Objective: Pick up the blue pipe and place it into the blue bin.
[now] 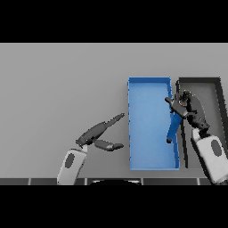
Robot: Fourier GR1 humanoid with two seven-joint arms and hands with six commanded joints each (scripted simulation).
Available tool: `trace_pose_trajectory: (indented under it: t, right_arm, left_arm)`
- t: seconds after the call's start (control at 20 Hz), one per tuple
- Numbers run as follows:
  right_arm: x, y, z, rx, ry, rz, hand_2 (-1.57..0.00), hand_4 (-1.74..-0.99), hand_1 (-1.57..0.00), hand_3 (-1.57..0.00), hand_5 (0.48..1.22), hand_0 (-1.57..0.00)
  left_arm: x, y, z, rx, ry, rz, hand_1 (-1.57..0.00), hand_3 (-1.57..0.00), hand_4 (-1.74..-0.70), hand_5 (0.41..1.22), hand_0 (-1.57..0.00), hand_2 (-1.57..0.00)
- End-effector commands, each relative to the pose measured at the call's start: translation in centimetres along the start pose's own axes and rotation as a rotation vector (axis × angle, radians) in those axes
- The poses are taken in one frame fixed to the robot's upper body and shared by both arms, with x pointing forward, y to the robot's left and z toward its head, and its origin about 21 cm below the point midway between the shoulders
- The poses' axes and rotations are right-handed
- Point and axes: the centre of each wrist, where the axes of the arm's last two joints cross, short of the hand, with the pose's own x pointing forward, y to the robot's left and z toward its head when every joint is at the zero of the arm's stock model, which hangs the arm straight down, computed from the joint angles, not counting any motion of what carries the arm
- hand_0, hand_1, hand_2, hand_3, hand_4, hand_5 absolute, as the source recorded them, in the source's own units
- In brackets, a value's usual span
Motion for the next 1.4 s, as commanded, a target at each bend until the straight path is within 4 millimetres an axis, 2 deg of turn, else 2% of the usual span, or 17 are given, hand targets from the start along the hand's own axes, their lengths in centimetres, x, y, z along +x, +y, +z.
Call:
trace_pose_trajectory:
  t: [0.0,0.1,0.15,0.2,0.25,0.35,0.4,0.55,0.6,0.7,1.0,1.2,1.35]
  right_arm:
    - [-0.9,0.0,0.0,-0.026,0.054,0.004,-1.57,-1.741,-1.57,-1.13,1.221,-1.57]
    - [-2.2,0.5,0.0,-0.075,0.146,0.012,-1.57,-1.741,-1.57,-0.91,1.221,-1.57]
    - [-2.7,0.7,-0.1,-0.097,0.194,0.014,-1.57,-1.741,-1.55,-0.85,1.221,-1.57]
    - [-3.0,0.8,-0.2,-0.105,0.246,0.016,-1.34,-1.678,-1.34,-0.79,1.221,-1.46]
    - [-3.3,1.0,-0.4,-0.120,0.292,0.024,-1.07,-1.592,-1.07,-0.63,1.221,-1.17]
    - [-3.2,1.2,-0.4,-0.114,0.354,0.054,-0.68,-1.413,-0.68,-0.40,1.221,-0.75]
    - [-3.3,1.3,-0.5,-0.098,0.374,0.088,-0.55,-1.337,-0.55,-0.32,1.221,-0.60]
    - [-3.4,1.4,-0.5,-0.046,0.428,0.213,-0.28,-1.175,-0.28,-0.16,1.084,-0.31]
    - [-3.4,1.6,-0.7,0.000,0.416,0.285,-0.22,-1.142,-0.22,-0.13,1.030,-0.24]
    - [-3.3,1.9,-0.8,0.036,0.417,0.347,-0.14,-1.083,-0.14,-0.08,0.934,-0.16]
    - [-3.8,2.0,-0.8,0.050,0.471,0.419,-0.04,-1.046,-0.04,-0.02,0.759,-0.04]
    - [-4.1,2.1,-1.1,0.049,0.475,0.445,-0.01,-1.030,-0.01,-0.01,0.682,-0.02]
    - [-4.3,2.1,-1.1,0.064,0.484,0.459,-0.01,-1.022,-0.01,0.00,0.665,-0.01]
  left_arm:
    - [-0.2,-0.1,0.2,0.000,-0.002,-0.002,0.00,0.00,-0.89,0.420,0.00,0.00]
    - [-0.3,0.0,0.2,0.002,0.005,-0.005,0.00,0.00,-0.88,0.421,0.00,0.00]
    - [-0.1,-0.1,0.1,-0.003,0.006,-0.005,0.00,0.00,-0.88,0.421,0.00,0.00]
    - [0.1,0.0,-0.1,0.004,0.003,-0.012,0.00,0.00,-0.88,0.421,0.00,0.00]
    - [0.1,-0.2,0.0,0.000,0.000,-0.003,0.00,0.00,-0.88,0.422,0.00,0.00]
    - [0.2,0.0,0.0,-0.003,0.005,-0.010,0.00,0.00,-0.88,0.425,0.00,0.00]
    - [0.2,-0.2,-0.1,-0.004,0.005,-0.010,0.00,0.00,-0.88,0.427,0.00,0.00]
    - [0.3,-0.2,-0.1,0.000,0.004,0.001,0.00,0.00,-0.88,0.429,0.00,0.00]
    - [0.0,-0.2,0.4,0.002,0.002,0.003,0.00,0.00,-0.88,0.429,0.00,0.00]
    - [0.2,-0.4,0.2,-0.001,0.007,0.004,0.00,0.00,-0.89,0.428,0.00,0.00]
    - [0.5,-0.4,0.1,0.007,0.003,-0.006,0.00,0.00,-0.89,0.428,0.00,0.00]
    - [0.1,-0.4,0.1,0.011,0.013,-0.005,0.00,0.00,-0.89,0.429,0.00,0.00]
    - [0.0,-0.5,0.1,0.009,0.006,-0.004,0.00,0.00,-0.89,0.431,0.00,0.00]
